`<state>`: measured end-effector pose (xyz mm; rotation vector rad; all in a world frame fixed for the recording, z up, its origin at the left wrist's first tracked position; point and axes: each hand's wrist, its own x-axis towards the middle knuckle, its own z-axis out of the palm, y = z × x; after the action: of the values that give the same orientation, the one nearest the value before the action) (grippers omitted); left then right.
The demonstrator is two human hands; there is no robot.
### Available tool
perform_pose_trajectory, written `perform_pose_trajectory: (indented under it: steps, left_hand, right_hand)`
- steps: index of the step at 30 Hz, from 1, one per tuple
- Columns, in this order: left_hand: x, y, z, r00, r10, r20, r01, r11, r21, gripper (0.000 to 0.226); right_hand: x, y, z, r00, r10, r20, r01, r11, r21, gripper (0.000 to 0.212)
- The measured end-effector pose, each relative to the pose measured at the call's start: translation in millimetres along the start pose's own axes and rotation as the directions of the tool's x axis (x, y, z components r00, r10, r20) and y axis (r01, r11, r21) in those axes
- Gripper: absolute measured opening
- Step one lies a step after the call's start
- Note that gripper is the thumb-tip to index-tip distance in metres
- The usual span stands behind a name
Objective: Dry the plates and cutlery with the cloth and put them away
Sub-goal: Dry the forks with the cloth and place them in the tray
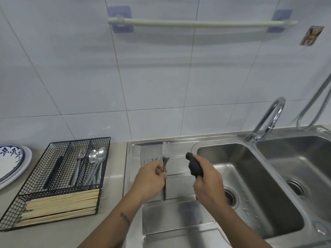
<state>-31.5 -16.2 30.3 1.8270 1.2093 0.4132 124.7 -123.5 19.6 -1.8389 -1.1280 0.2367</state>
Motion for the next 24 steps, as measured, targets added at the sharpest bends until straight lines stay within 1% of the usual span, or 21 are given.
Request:
perform_pose_trajectory:
  steps: [2, 3, 5, 6, 8, 9, 11, 12, 13, 14, 15, 16, 18, 19, 20, 22, 24]
  left_hand:
    - [2, 5, 3, 0.998, -0.059, 0.004, 0.058, 0.979, -0.194, 0.019]
    - [3, 8, 4, 0.995, -0.103, 0.019, 0.104, 0.946, -0.308, 0.02]
    - [6, 13, 5, 0.979, -0.197, 0.046, 0.193, 0.84, -0.507, 0.025]
    - [7, 15, 5, 0.971, -0.233, 0.054, 0.221, 0.786, -0.578, 0.025]
    - [11, 17, 3, 0.96, -0.272, 0.063, 0.24, 0.691, -0.682, 0.022]
    - [12, 18, 1, 0.958, -0.281, 0.063, 0.238, 0.648, -0.723, 0.019]
    - [14, 18, -5, 0.957, -0.283, 0.057, 0.219, 0.583, -0.783, 0.005]
    - [14, 18, -7, 0.954, -0.294, 0.053, 0.217, 0.56, -0.799, 0.003]
    - [13, 18, -8, 0.95, -0.307, 0.05, 0.218, 0.543, -0.811, 0.007]
    - [12, 17, -9, 0.95, -0.31, 0.043, 0.215, 0.546, -0.81, 0.004]
    - [11, 18, -8, 0.951, -0.307, 0.041, 0.211, 0.546, -0.811, 0.006]
    - [10, 18, -8, 0.954, -0.298, 0.032, 0.202, 0.563, -0.802, 0.015]
    - [10, 17, -4, 0.966, -0.259, 0.011, 0.166, 0.588, -0.792, 0.029]
    - [10, 18, -3, 0.969, -0.245, 0.008, 0.156, 0.593, -0.79, 0.03]
    - [10, 18, -1, 0.969, -0.248, 0.014, 0.163, 0.592, -0.789, 0.026]
    - [8, 13, -1, 0.965, -0.259, 0.033, 0.183, 0.581, -0.793, 0.015]
    - [6, 4, -1, 0.972, -0.235, 0.023, 0.161, 0.588, -0.793, 0.013]
  right_hand:
    - [2, -12, 2, 1.0, -0.028, 0.01, 0.028, 0.999, 0.045, 0.069]
    - [3, -17, 4, 0.999, -0.051, 0.012, 0.051, 0.998, 0.047, 0.069]
    - [1, -25, 10, 0.996, -0.088, 0.02, 0.087, 0.995, 0.05, 0.069]
    - [-2, -29, 13, 0.994, -0.099, 0.04, 0.097, 0.994, 0.054, 0.07]
    - [-9, -32, 20, 0.984, -0.126, 0.124, 0.124, 0.992, 0.023, 0.074]
    - [-12, -30, 23, 0.974, -0.143, 0.178, 0.15, 0.988, -0.027, 0.078]
    - [-16, -21, 25, 0.954, -0.138, 0.267, 0.188, 0.967, -0.172, 0.086]
    - [-16, -16, 24, 0.957, -0.096, 0.275, 0.164, 0.958, -0.236, 0.087]
    - [-15, -14, 22, 0.964, -0.05, 0.26, 0.123, 0.954, -0.274, 0.086]
    - [-13, -14, 20, 0.972, -0.032, 0.234, 0.1, 0.953, -0.286, 0.084]
    - [-12, -17, 20, 0.976, -0.053, 0.209, 0.112, 0.954, -0.28, 0.081]
    - [-11, -23, 22, 0.974, -0.104, 0.202, 0.156, 0.952, -0.263, 0.08]
    - [-10, -32, 27, 0.95, -0.208, 0.233, 0.265, 0.931, -0.249, 0.08]
    - [-9, -33, 28, 0.944, -0.217, 0.247, 0.28, 0.925, -0.257, 0.081]
    - [-7, -32, 27, 0.949, -0.191, 0.25, 0.258, 0.928, -0.269, 0.08]
    - [-3, -21, 21, 0.967, -0.095, 0.235, 0.163, 0.943, -0.29, 0.078]
    - [1, -12, 13, 0.978, -0.033, 0.206, 0.088, 0.96, -0.266, 0.078]
